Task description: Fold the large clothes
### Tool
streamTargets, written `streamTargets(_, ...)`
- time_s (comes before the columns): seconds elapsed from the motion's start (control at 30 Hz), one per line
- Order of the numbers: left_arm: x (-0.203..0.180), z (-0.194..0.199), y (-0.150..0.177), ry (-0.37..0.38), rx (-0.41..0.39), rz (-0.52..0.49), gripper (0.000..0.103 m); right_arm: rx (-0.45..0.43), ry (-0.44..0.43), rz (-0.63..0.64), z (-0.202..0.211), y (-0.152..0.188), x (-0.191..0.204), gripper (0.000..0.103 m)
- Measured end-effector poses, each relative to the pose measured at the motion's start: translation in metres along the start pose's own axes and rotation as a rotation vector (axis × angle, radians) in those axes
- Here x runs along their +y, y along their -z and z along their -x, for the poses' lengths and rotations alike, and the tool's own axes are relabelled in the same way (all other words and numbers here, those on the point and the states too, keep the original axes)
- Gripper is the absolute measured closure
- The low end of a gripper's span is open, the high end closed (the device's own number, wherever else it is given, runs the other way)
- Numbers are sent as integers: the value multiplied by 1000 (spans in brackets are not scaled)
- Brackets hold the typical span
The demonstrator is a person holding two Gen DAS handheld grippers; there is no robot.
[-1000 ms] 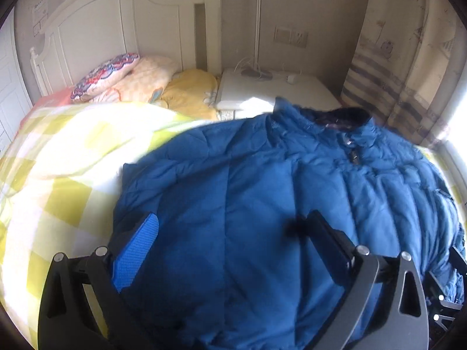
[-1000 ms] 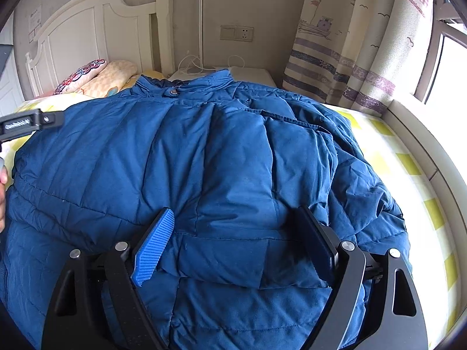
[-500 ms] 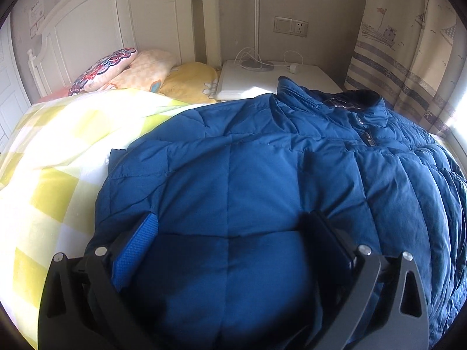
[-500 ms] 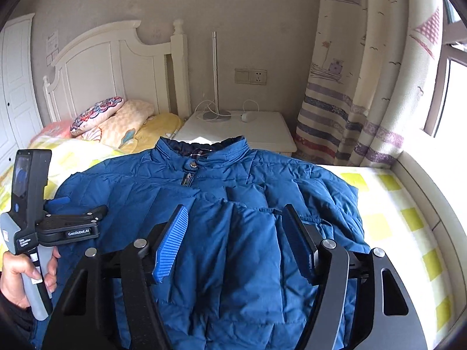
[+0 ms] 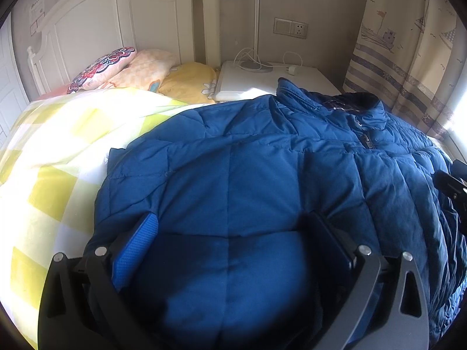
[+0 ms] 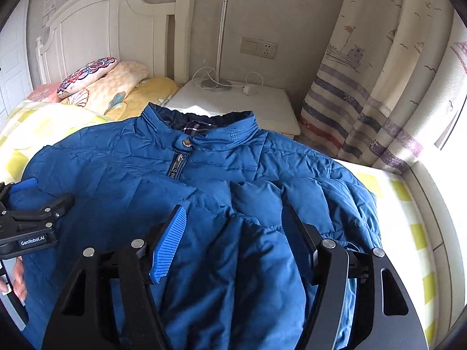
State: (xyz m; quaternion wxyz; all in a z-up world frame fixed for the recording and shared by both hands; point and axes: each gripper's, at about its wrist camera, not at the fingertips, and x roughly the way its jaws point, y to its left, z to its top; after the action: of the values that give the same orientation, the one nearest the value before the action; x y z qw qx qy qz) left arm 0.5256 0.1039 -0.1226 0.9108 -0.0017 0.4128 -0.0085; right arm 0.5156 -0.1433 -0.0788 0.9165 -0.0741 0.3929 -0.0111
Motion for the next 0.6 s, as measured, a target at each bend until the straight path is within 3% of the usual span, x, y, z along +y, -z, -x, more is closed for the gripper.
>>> streamTargets(0.03,1,0,0,2,-1,1,2,40,9,6,-14,2,3,31)
streamTargets(0.13,3,0,0,12,-3,7,2,44,-7,-11,-24,8,0,27)
streamTargets(0.23,3,0,0,13,-3,7,2,39,-25,-46,-7,10,-9,29)
streamTargets(0.33,4,0,0,14,-2,8,2,-25,13,-121,22,24,-30,27)
streamTargets(0.5,5,0,1,18,-1,8,2,-2,32,-75,21,58,-38,22)
streamTargets(0.6,6,0,1,28,-1,15,2,26,15,-99,23,57,-43,21)
